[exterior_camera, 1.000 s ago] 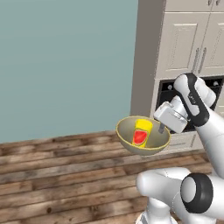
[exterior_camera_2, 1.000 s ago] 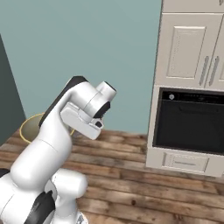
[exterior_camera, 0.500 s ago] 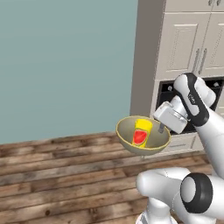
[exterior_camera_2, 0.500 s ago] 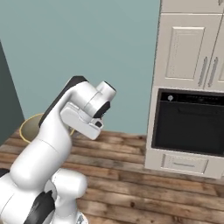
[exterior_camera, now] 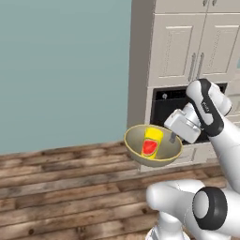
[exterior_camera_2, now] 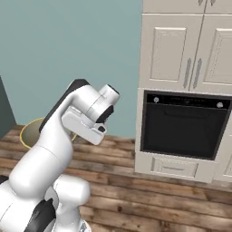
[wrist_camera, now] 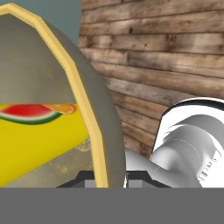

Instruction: Place the cup inside the bowl on the dining table and move the bowl to any counter.

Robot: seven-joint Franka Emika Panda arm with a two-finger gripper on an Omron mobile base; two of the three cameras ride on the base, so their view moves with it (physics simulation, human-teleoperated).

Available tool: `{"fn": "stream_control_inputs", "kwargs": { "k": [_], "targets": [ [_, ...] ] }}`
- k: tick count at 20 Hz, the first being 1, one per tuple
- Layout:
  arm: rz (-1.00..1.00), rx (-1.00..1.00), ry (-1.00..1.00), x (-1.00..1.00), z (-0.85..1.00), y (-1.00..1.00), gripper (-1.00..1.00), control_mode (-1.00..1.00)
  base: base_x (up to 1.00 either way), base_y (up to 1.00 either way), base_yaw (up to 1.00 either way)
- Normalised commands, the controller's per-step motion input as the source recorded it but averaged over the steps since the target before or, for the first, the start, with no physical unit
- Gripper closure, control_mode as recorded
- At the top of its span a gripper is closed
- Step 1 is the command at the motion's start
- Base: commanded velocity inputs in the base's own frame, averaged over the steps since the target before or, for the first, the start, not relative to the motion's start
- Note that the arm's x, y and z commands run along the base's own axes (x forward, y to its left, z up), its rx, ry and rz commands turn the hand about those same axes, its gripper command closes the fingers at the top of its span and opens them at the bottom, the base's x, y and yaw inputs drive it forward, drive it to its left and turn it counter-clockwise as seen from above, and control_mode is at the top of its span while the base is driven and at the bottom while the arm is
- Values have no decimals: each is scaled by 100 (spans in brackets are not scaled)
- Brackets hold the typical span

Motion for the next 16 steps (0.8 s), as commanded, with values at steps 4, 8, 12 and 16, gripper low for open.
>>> {"fn": "stream_control_inputs", "kwargs": {
  "k": [4,8,12,16],
  "targets": [
    [0,0,0,0,0,0,100,100,13,-67,1],
    [0,0,0,0,0,0,100,100,16,-69,1],
    [0,0,0,0,0,0,100,100,23,-72,1],
    [0,0,0,0,0,0,100,100,22,-72,1]
  ]
}}
